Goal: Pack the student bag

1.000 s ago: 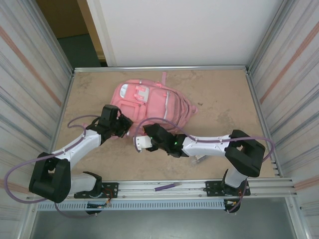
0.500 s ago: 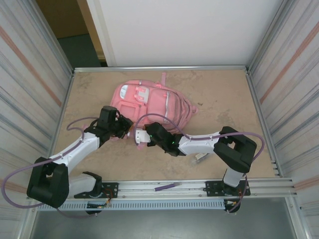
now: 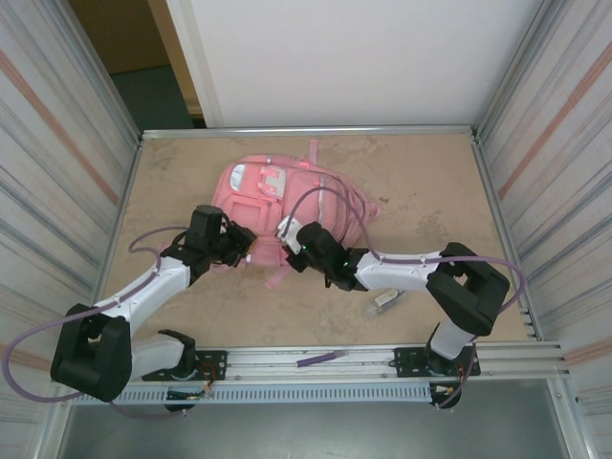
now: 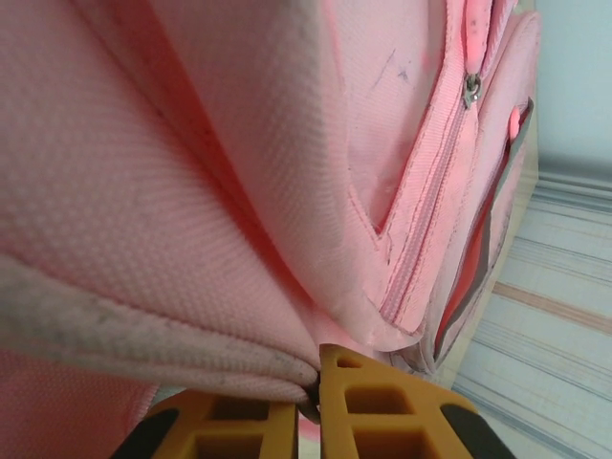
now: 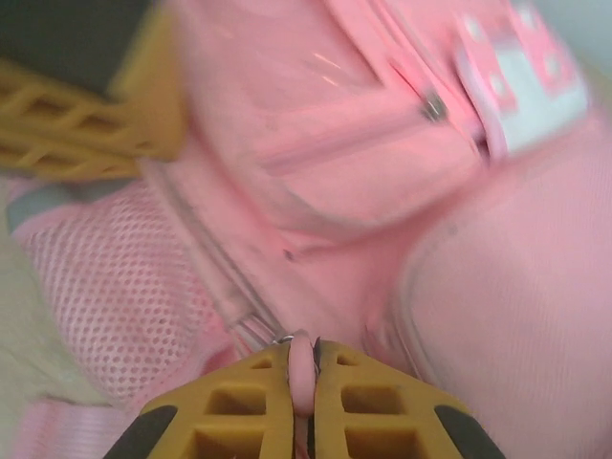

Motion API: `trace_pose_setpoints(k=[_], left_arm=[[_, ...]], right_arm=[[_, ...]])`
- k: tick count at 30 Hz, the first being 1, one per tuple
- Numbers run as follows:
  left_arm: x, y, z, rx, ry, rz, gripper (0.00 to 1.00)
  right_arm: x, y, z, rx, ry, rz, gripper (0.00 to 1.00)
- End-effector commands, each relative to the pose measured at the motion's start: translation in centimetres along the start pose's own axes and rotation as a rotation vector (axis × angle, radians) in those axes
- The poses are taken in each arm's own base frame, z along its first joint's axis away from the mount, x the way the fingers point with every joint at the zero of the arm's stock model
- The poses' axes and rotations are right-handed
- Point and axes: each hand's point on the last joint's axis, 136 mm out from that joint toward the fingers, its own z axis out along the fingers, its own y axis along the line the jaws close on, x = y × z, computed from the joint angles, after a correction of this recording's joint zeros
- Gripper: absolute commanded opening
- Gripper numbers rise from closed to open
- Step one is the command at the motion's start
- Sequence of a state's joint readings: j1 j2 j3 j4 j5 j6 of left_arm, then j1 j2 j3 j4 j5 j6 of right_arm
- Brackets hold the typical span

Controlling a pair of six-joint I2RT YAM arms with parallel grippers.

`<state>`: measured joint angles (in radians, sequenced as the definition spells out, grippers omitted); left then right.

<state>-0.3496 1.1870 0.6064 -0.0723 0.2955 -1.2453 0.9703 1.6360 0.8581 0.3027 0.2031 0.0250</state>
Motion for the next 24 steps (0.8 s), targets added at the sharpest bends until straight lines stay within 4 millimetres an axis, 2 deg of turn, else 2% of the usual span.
trace_pose_setpoints(k=[1, 5, 7, 11, 14, 18, 24], left_arm=[[-0.7, -0.6, -0.6, 0.033, -0.024, 0.007, 0.1], [-1.1, -0.5, -0.4, 0.038, -0.03, 0.003, 0.1], [-1.5, -0.6, -0.3, 0.054, -0.041, 0.011, 0.1], [-2.2, -0.2, -0.1, 0.057, -0.057, 0.007, 0.09], [-2.7, -0.1, 0.1, 0.059, -0.063, 0.019, 0.1], [-3.7, 0.8, 0.3, 0.041, -0.069, -0.001, 0.09], [-5.3, 1.7, 0.5, 0.013, -0.072, -0.008, 0.09]], right_arm=[[-0.2, -0.6, -0.4, -0.049, 0.051, 0.49, 0.0], [-0.2, -0.7, -0.8, -0.116, 0.094, 0.689, 0.0], [0.0, -1.5, -1.1, -0.071, 0.102, 0.719, 0.0], [-1.0, -2.4, -1.0, -0.1, 0.107, 0.794, 0.0], [-1.3, -2.1, -0.8, -0.137, 0.14, 0.847, 0.0], [0.2, -2.8, -0.9, -0.093, 0.168, 0.854, 0.0], [2.2, -4.2, -2.2, -0.015, 0.194, 0.815, 0.0]])
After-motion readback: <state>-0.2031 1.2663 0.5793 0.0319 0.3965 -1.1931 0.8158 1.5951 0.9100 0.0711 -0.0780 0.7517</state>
